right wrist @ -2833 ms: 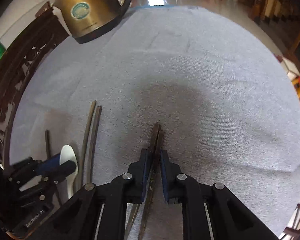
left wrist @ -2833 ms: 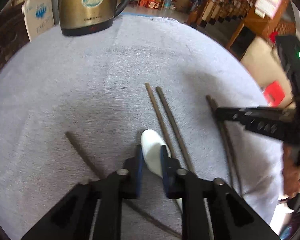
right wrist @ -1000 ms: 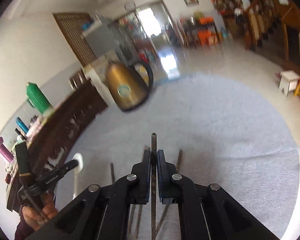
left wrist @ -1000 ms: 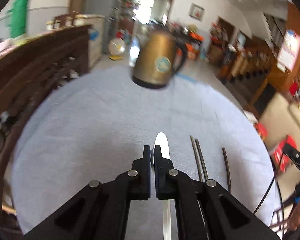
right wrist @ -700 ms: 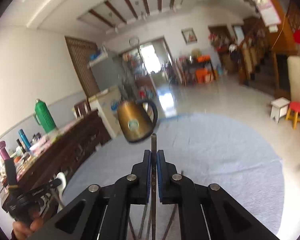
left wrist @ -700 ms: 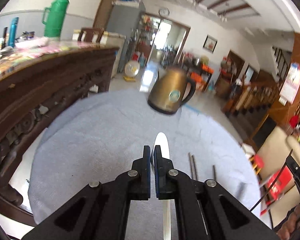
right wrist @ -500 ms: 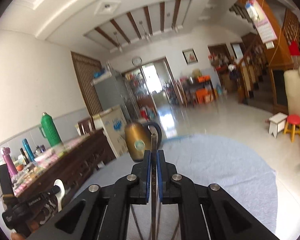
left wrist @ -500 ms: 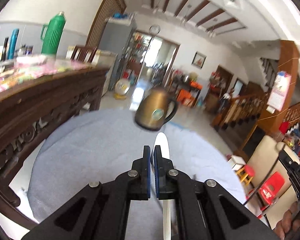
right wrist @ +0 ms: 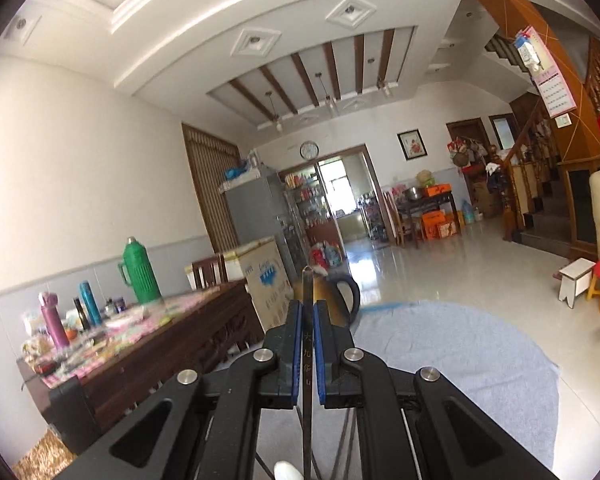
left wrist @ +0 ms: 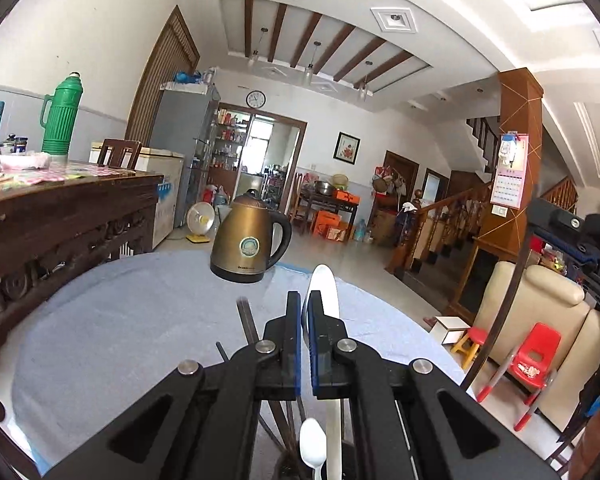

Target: Organize utensils

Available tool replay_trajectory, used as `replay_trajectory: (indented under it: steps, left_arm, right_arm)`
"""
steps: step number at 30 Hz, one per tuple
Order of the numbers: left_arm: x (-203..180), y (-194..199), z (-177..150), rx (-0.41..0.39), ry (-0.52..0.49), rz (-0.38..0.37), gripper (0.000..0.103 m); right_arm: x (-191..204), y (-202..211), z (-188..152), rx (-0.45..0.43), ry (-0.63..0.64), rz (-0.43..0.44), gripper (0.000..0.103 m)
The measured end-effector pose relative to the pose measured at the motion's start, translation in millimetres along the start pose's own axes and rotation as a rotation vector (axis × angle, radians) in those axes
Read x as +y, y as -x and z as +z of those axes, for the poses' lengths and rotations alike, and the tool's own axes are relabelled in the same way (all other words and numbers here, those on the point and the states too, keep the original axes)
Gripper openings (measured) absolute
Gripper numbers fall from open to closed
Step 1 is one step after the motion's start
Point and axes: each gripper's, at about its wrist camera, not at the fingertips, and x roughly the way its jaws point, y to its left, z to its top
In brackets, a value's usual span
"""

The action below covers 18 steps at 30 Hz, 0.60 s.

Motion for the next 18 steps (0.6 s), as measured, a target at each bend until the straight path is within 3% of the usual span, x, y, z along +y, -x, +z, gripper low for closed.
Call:
replay_trajectory:
  steps: [7,13,18]
  left_arm:
    - [-8,7,-34,-0.039,-0.062,-0.008,0.003]
    - [-10,7,-64,0.038,-0.108,0.0,0.003]
    - [-7,20,-60,0.03,-0.116,0.008,0.004]
  right_arm:
    - [-19,-15,-34,0.096,-0.02,-0.012,0.007]
    - [-26,-15,-47,0.136,-0.032,-0.002,0.007]
    - [-23,-11,-51,0.173,-0.022,0.031,0.007]
